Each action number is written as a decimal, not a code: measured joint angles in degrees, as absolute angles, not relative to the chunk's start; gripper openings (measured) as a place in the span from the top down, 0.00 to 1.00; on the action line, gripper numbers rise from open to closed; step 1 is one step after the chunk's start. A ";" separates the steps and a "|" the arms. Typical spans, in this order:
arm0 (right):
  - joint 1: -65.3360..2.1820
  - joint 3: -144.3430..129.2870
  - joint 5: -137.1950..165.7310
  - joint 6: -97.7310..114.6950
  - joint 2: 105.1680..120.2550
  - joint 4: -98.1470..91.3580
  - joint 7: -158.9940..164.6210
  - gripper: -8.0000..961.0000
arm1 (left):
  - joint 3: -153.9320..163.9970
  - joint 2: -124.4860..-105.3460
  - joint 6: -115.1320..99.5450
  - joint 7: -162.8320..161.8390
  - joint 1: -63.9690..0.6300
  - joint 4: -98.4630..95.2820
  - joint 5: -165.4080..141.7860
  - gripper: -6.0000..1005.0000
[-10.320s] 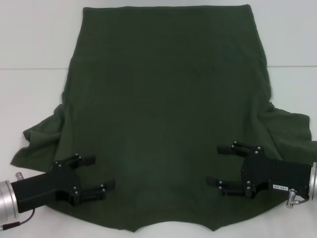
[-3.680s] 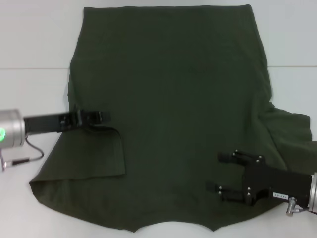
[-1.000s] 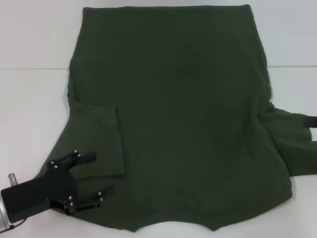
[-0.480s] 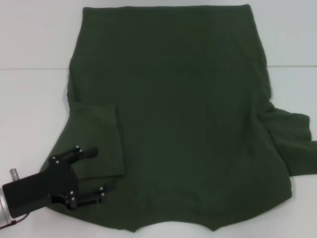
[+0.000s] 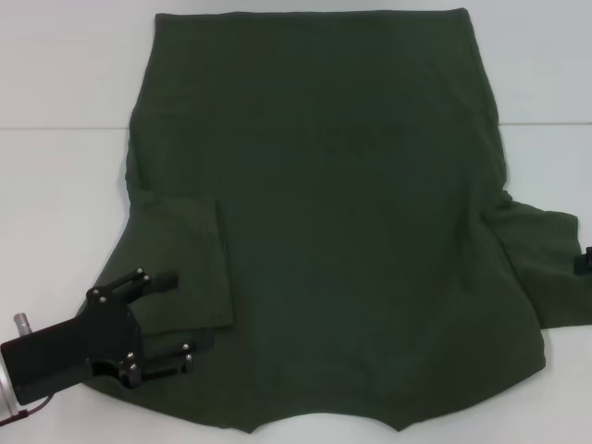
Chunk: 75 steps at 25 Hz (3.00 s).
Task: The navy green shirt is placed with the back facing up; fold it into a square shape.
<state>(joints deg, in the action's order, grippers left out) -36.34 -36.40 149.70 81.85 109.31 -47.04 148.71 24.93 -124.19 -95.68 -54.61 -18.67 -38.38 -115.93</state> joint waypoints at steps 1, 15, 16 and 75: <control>-36.38 -36.68 149.71 81.32 109.34 -46.85 148.71 0.08 | 24.93 -124.20 -95.66 -54.62 -18.65 -38.36 -115.93 0.10; -37.79 -37.76 149.77 75.66 110.08 -41.33 147.25 0.08 | 24.96 -124.28 -94.91 -54.72 -18.63 -37.69 -115.92 0.10; -37.79 -37.77 149.77 75.48 110.11 -41.24 147.24 0.08 | 24.96 -124.28 -94.85 -54.72 -18.63 -37.68 -115.92 0.10; -37.11 -35.20 149.11 75.53 109.08 -45.69 146.42 0.97 | 24.33 -124.19 -93.96 -55.08 -19.28 -37.53 -115.75 0.10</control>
